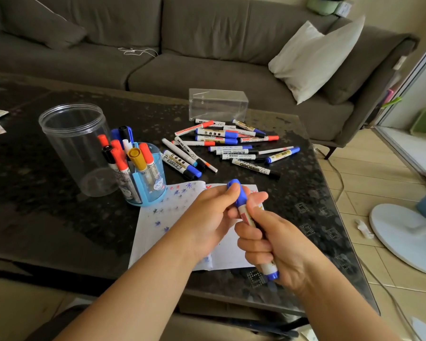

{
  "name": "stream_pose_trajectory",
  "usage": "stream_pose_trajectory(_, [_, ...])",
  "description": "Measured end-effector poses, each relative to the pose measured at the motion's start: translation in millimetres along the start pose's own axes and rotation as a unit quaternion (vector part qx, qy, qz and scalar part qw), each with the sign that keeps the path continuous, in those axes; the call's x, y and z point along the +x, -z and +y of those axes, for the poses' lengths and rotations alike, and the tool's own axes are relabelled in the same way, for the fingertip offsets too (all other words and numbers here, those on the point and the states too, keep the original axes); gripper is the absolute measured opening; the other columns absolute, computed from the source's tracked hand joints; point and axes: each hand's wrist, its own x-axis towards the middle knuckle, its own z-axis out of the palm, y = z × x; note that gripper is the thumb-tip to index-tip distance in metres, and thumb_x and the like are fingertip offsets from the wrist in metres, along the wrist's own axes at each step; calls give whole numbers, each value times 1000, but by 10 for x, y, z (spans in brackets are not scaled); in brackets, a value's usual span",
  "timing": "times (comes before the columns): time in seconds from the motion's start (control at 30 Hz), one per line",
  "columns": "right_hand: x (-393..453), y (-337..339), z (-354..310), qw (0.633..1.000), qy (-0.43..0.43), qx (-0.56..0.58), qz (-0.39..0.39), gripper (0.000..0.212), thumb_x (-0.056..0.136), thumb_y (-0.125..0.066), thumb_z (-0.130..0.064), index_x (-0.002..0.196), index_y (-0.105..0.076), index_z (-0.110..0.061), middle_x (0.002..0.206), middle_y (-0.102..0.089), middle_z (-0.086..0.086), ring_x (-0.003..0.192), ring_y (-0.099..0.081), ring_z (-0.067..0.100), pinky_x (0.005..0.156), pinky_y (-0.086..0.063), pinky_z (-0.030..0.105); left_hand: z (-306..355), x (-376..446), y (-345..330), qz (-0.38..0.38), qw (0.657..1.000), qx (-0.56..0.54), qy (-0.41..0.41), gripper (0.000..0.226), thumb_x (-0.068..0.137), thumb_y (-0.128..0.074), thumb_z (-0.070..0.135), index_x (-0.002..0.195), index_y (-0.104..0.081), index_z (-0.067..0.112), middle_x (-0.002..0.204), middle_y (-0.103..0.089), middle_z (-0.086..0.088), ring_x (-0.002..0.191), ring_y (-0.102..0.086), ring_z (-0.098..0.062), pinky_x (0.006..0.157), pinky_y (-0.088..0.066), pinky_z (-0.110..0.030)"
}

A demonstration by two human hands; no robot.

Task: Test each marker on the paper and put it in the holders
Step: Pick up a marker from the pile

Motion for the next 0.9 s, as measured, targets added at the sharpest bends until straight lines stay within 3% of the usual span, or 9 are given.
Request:
stream_pose_trajectory(0.17, [-192, -16, -24, 956, -52, 152, -246, 34, 98, -45, -37, 103, -60, -7, 58, -42, -4, 41, -34, 3, 36, -31, 12, 147, -288, 5, -175, 982, -56, -34, 39, 90, -49, 34, 112, -57, 3, 106, -69, -18, 118, -57, -24, 92, -49, -29])
stream_pose_trajectory(0.3, [-303, -189, -2, 942, -21, 137, -305, 35, 100, -37, -39, 103, -55, -9, 61, -35, -5, 45, -32, 4, 39, -30, 11, 151, -451, -102, -195, 975, -75, -82, 26, 87, -56, 33, 105, -68, 17, 114, -67, -9, 118, -57, -20, 96, -48, -33])
stream_pose_trajectory(0.37, [-335, -298, 26, 963, -21, 113, -245, 33, 97, -42, -41, 91, -57, -12, 56, -33, -6, 40, -28, 2, 35, -27, 11, 159, -490, -161, -115, 987, -71, -86, 17, 86, -58, 30, 83, -71, 19, 99, -72, -9, 101, -67, -18, 82, -55, -27])
stream_pose_trajectory(0.43, [-407, -372, 40, 995, 50, -45, -68, 39, 94, -44, -45, 75, -54, -13, 51, -31, -5, 37, -21, 3, 32, -21, 13, 138, -484, -164, -32, 994, -66, -86, 20, 82, -56, 29, 73, -69, 17, 90, -74, -11, 81, -71, -15, 64, -55, -21])
stream_pose_trajectory(0.5, [-412, -386, 74, 965, 126, -225, 55, 41, 90, -40, -46, 65, -47, -14, 49, -32, -4, 36, -23, 6, 35, -23, 18, 106, -461, -150, 12, 996, -40, -74, 24, 77, -51, 28, 72, -70, 15, 91, -74, -11, 82, -71, -15, 69, -55, -21])
stream_pose_trajectory(0.67, [-258, -320, 175, 698, 196, -652, 221, 26, 96, -32, -45, 93, -47, -24, 57, -41, -7, 50, -39, 14, 45, -29, 25, -73, -323, -132, 149, 988, 1, -37, 24, 91, -53, 22, 82, -72, 9, 99, -73, -9, 102, -66, -21, 97, -47, -33])
stream_pose_trajectory(0.8, [-137, -254, 241, 577, 156, -762, 250, 38, 98, -22, -48, 115, -40, -19, 71, -40, -5, 63, -40, 23, 44, -22, 22, -185, -158, -129, 198, 980, -21, 1, 23, 93, -56, 21, 80, -68, 8, 94, -73, -12, 95, -68, -22, 95, -47, -34])
stream_pose_trajectory(0.83, [-127, -242, 228, 588, 153, -754, 249, 36, 99, -24, -48, 109, -42, -19, 66, -37, -6, 59, -39, 21, 44, -22, 22, -191, -137, -117, 196, 980, -17, 6, 22, 93, -56, 21, 80, -68, 8, 91, -74, -11, 93, -68, -21, 94, -48, -32])
stream_pose_trajectory(0.9, [-144, -220, 178, 675, 152, -684, 230, 30, 99, -33, -44, 88, -43, -18, 60, -38, -5, 49, -34, 13, 44, -25, 24, -145, -145, -80, 166, 986, -11, 10, 20, 92, -54, 18, 81, -66, 6, 89, -74, -8, 91, -69, -16, 92, -47, -28])
